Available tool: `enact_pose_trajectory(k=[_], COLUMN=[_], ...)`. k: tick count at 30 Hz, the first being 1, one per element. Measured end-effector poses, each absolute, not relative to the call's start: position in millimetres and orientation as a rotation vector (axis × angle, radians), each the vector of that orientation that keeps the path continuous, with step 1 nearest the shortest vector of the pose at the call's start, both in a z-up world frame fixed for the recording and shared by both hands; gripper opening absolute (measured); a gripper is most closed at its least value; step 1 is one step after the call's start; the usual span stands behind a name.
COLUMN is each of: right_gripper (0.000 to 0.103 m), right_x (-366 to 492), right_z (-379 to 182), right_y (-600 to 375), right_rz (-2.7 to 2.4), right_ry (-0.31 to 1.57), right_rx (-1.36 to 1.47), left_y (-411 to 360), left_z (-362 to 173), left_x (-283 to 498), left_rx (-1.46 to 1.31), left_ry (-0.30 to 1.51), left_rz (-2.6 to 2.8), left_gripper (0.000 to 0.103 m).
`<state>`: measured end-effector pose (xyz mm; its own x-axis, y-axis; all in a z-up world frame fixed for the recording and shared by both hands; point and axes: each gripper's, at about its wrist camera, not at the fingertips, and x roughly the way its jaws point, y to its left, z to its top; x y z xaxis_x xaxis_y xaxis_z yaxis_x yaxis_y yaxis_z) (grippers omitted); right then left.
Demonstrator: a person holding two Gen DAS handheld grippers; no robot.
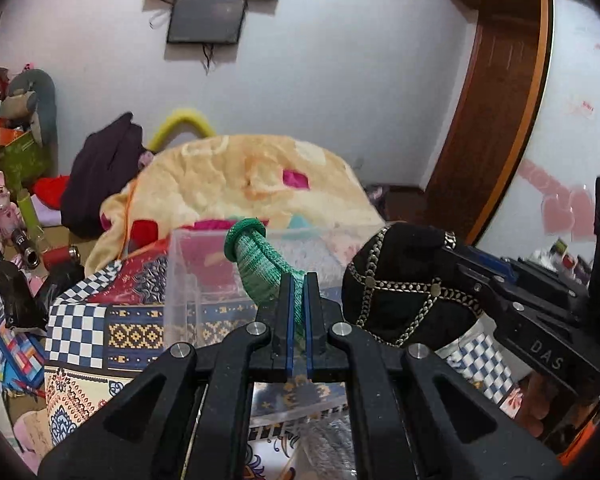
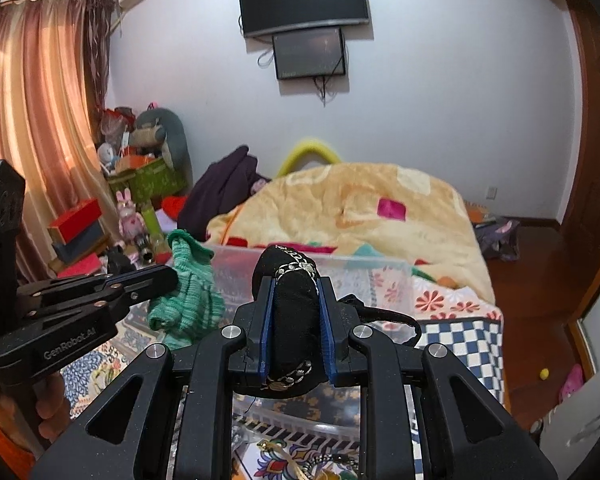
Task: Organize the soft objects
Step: 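Carry the green glove into the clear box with left tool while right tool drops black bag in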
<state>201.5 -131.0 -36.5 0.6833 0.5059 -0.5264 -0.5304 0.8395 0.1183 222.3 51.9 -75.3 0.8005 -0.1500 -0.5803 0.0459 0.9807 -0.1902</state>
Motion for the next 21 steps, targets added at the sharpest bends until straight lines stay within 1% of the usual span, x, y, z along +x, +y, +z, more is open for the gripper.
enact_pose_trajectory(k=[8, 10, 12, 14, 16, 18, 19, 20, 21], right_gripper=[0.019, 0.022, 0.023, 0.03, 0.034, 0.037, 0.039, 0.041, 0.044], right_x=[212.5, 211.0, 209.1, 208.5, 209.2, 208.3, 205.9, 203.1, 201.2], right_z=[-54.8, -56.5, -56.3, -55.2, -53.3, -49.9, -48.2, -46.2, -44.3], right_y=[-119.3, -117.4, -118.5, -122.0, -126.5, -131.6, -132.5, -134.8, -137.4], right_rz=[0.605, 0.596, 0.58, 0.569, 0.56, 0.555, 0.552, 0.547, 0.542], right_ry=[0.672, 0.677, 0.675, 0.675, 0.679, 0.673, 0.668, 0.659, 0.648], right_rx=[-0.097, -0.127, -0.152, -0.164, -0.165, -0.161, -0.161, -0.163, -0.163], left_y=[43.3, 44.7, 47.0, 49.1, 49.4, 48.2, 47.2, 47.1, 47.4], left_z=[-97.9, -99.8, -100.5, -99.9, -97.6, -93.2, -90.4, -88.0, -85.7], left_x=[232.7, 231.9, 229.5, 224.9, 217.9, 207.8, 202.0, 196.3, 191.1], left_rx=[-0.113, -0.109, -0.118, -0.117, -0.1, -0.083, -0.075, -0.072, -0.069], left_ry=[0.725, 0.731, 0.744, 0.744, 0.734, 0.714, 0.701, 0.688, 0.678], left_rz=[-0.131, -0.12, -0.13, -0.134, -0.129, -0.134, -0.141, -0.145, -0.147], left_gripper=[0.003, 0.003, 0.006, 0.01, 0.01, 0.014, 0.02, 0.028, 0.032])
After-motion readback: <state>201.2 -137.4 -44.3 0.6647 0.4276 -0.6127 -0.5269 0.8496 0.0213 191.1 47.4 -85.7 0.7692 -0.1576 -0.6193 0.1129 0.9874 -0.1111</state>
